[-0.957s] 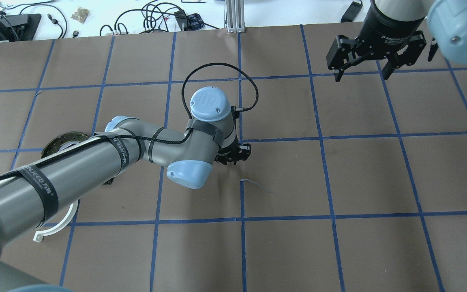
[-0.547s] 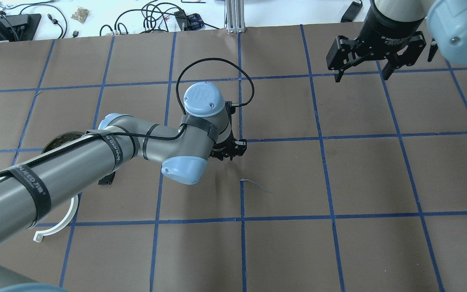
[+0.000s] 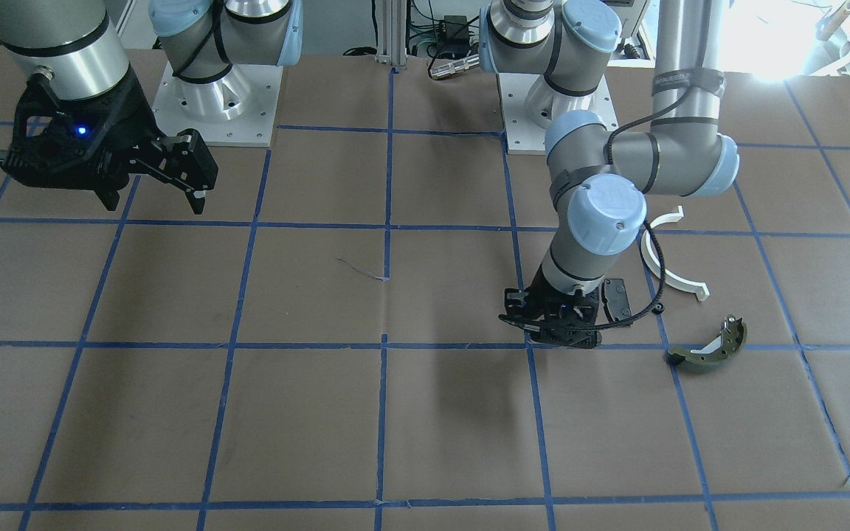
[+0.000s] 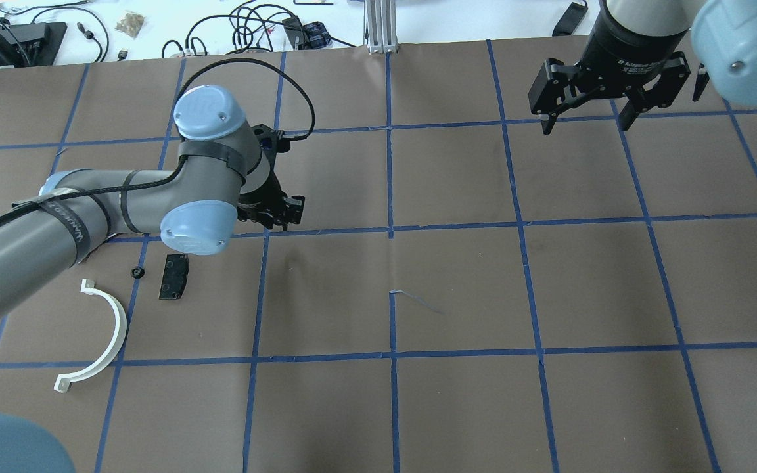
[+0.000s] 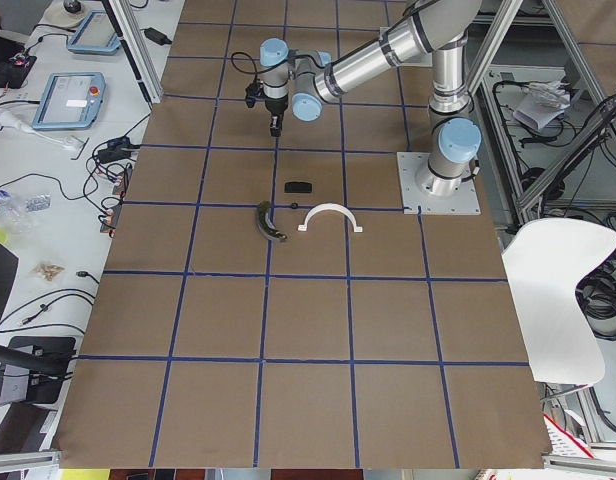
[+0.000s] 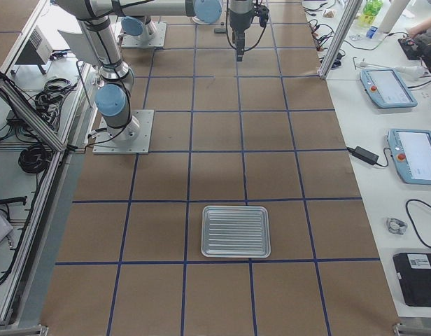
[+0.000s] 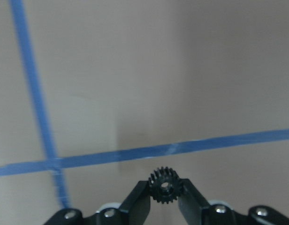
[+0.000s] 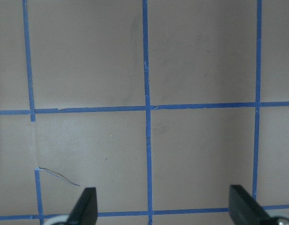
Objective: Place bearing gear from tray to pile
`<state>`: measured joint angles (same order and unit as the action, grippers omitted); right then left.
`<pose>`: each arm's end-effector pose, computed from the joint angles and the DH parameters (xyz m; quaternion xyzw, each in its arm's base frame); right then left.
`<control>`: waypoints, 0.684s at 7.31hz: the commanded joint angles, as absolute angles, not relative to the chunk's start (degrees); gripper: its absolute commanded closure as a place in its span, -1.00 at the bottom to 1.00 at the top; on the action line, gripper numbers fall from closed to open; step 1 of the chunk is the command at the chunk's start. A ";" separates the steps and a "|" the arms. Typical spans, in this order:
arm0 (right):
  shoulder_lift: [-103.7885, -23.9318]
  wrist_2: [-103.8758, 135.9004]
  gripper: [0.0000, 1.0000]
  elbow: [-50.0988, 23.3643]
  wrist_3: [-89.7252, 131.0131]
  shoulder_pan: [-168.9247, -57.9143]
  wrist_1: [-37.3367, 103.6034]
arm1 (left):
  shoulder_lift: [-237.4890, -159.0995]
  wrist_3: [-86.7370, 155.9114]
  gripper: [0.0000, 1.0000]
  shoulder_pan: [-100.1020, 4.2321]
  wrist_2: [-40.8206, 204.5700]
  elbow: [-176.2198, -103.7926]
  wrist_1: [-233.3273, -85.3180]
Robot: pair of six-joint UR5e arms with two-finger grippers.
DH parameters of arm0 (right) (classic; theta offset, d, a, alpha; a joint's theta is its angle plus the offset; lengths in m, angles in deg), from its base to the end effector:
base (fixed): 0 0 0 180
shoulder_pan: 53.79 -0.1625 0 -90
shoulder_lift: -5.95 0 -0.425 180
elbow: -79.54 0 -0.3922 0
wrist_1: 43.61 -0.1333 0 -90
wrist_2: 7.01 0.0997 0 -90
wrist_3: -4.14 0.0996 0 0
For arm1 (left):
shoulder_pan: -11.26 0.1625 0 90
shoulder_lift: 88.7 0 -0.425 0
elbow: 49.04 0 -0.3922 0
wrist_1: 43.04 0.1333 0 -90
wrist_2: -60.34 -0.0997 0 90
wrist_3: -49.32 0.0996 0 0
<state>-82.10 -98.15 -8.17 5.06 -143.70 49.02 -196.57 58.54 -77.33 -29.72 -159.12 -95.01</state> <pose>0.1305 -0.5116 0.4953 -0.0091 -0.9996 0.0260 0.0098 -0.1199 -0.5426 0.2263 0.0681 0.9977 -0.0006 0.0006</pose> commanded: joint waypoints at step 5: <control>-82.12 -98.15 -1.00 -8.17 5.11 -143.70 49.02 | -189.00 90.59 0.85 -55.65 -30.62 -169.69 -95.78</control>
<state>-82.11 -98.15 -8.17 5.11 -143.70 49.02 -190.89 85.03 -59.36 -30.46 -167.20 -95.71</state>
